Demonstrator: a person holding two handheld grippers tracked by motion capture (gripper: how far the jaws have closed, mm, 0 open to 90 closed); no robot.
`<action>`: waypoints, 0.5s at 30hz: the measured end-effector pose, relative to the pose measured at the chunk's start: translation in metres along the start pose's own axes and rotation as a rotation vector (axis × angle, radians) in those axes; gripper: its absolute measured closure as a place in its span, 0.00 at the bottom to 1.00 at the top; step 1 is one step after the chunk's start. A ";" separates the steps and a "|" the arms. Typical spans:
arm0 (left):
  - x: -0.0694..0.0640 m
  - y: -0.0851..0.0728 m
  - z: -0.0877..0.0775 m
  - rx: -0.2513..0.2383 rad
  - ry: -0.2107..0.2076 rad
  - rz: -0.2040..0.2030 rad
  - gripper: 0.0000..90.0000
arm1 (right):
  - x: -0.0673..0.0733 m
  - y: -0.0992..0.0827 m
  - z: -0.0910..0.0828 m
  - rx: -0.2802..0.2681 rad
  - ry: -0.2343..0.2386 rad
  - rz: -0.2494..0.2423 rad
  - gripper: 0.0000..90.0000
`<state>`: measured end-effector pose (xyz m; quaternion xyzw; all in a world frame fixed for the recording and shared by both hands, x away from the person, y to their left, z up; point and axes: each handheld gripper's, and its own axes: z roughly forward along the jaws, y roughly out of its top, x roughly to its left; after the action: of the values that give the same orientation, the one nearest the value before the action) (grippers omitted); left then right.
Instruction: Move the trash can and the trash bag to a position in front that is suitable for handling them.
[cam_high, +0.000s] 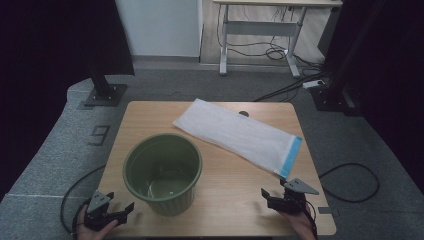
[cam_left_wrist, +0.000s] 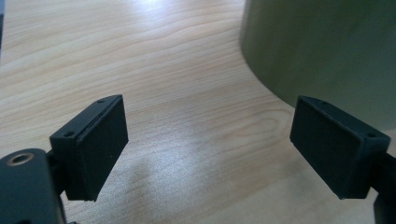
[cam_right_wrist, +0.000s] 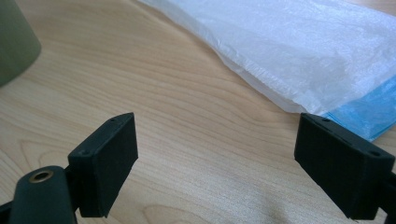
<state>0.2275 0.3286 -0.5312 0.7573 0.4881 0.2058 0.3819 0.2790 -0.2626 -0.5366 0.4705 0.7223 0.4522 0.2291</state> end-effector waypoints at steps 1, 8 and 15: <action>0.000 0.000 -0.001 -0.001 -0.004 0.007 0.10 | -0.001 0.000 -0.001 -0.003 -0.002 0.013 0.14; -0.004 0.010 -0.009 -0.052 -0.079 0.080 0.10 | -0.003 -0.005 -0.009 -0.005 -0.013 -0.015 0.15; -0.017 0.021 -0.014 -0.116 -0.266 0.183 0.10 | -0.007 -0.007 -0.013 -0.001 -0.018 -0.024 0.18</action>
<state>0.2223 0.3135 -0.5051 0.7958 0.3496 0.1655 0.4660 0.2692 -0.2755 -0.5373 0.4655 0.7256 0.4456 0.2413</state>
